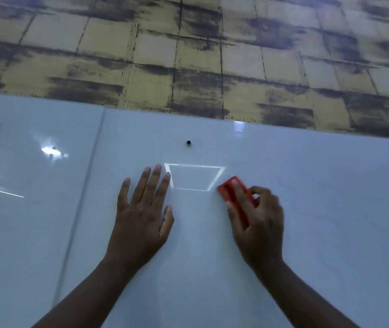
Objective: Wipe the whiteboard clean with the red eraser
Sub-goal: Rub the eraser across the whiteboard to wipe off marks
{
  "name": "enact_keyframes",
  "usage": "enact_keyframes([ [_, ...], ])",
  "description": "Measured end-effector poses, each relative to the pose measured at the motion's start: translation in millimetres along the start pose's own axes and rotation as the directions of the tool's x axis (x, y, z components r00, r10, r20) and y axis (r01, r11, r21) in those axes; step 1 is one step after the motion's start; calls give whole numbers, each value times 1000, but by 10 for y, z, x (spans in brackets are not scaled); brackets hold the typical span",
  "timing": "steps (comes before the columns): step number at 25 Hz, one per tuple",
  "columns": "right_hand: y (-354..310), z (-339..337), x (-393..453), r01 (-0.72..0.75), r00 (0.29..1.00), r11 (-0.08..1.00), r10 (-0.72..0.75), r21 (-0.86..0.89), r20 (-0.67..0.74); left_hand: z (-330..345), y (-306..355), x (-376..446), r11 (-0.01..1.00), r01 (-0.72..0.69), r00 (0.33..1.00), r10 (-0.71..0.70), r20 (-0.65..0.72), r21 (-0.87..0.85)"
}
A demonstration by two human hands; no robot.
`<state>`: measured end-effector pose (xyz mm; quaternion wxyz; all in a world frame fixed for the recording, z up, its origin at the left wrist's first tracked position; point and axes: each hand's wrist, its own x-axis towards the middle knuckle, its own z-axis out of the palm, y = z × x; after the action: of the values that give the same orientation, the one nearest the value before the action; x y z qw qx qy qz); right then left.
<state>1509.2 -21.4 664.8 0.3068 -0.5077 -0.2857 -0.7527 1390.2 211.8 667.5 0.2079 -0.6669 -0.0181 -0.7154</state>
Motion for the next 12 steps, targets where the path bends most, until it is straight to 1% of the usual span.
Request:
enact_keyframes([
  [1, -144, 6, -118, 114, 992, 993, -115, 26, 55, -5, -3, 0, 1000, 1, 1000, -1, 1, -8],
  [2, -253, -3, -222, 220, 968, 974, -226, 57, 109, -12, -11, -5, 1000, 4, 1000, -4, 5, -19],
  [4, -307, -40, -301, 384, 901, 918, -396, 100, 178, -29, -32, -8, 999, 8, 1000, -7, 14, -37],
  [6, -195, -85, -193, 506, 837, 856, -516, 103, 183, -41, -35, -8, 999, 6, 1000, -6, 18, -44],
  [7, -110, -99, -93, 541, 817, 835, -550, 97, 173, -46, -27, -3, 999, 6, 1000, -6, 19, -44],
  [8, -4, -93, 23, 547, 817, 832, -554, 89, 160, -50, -16, -2, 999, 10, 1000, -9, 18, -44],
  [9, 122, -71, 151, 524, 836, 848, -529, 74, 143, -57, -11, 6, 999, 14, 1000, -14, 13, -46],
  [10, 252, -37, 276, 473, 871, 880, -475, 51, 122, -68, -14, 12, 998, 22, 1000, -21, 9, -55],
  [12, 513, 29, 526, 283, 958, 959, -280, -30, 63, -112, -44, 70, 997, 33, 999, -33, 1, -70],
])
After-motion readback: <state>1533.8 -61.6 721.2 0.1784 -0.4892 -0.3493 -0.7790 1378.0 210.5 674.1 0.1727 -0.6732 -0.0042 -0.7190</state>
